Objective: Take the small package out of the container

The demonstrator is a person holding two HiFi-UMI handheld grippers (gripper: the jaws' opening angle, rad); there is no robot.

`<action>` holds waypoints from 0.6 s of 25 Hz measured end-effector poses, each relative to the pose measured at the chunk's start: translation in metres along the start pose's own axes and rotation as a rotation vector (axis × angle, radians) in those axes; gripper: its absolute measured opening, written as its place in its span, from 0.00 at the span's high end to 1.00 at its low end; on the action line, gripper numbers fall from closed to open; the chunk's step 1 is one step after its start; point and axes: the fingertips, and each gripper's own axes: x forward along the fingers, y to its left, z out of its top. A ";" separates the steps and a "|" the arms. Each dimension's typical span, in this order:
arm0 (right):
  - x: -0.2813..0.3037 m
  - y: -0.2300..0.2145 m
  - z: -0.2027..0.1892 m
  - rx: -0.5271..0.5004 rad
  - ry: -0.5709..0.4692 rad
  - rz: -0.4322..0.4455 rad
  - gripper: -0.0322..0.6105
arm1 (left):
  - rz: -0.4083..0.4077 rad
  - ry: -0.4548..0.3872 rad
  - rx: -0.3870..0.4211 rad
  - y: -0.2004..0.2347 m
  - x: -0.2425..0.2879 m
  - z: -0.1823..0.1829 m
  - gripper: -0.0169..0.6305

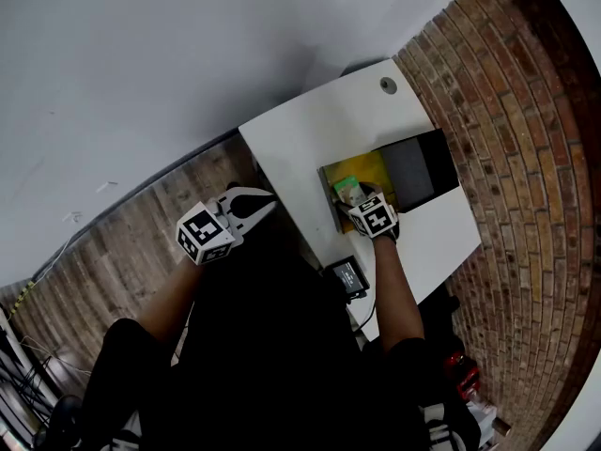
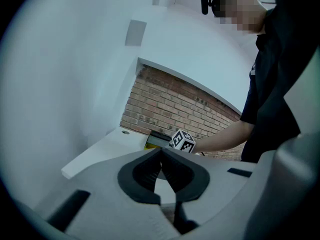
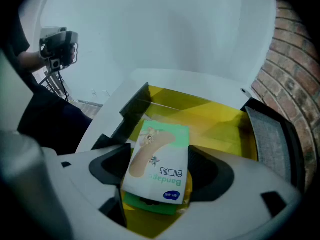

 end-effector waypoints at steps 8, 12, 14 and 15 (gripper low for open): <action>-0.017 -0.012 0.008 0.045 -0.060 -0.044 0.42 | 0.001 0.004 -0.002 -0.001 -0.002 -0.001 0.95; -0.036 -0.016 0.023 0.067 -0.137 -0.053 0.42 | -0.002 0.004 -0.009 -0.003 0.001 0.001 0.95; -0.047 -0.015 0.035 0.079 -0.186 -0.051 0.42 | -0.005 0.004 -0.004 -0.004 0.003 0.002 0.95; -0.053 -0.014 0.041 0.086 -0.212 -0.047 0.42 | -0.007 0.003 -0.003 -0.004 0.004 0.004 0.95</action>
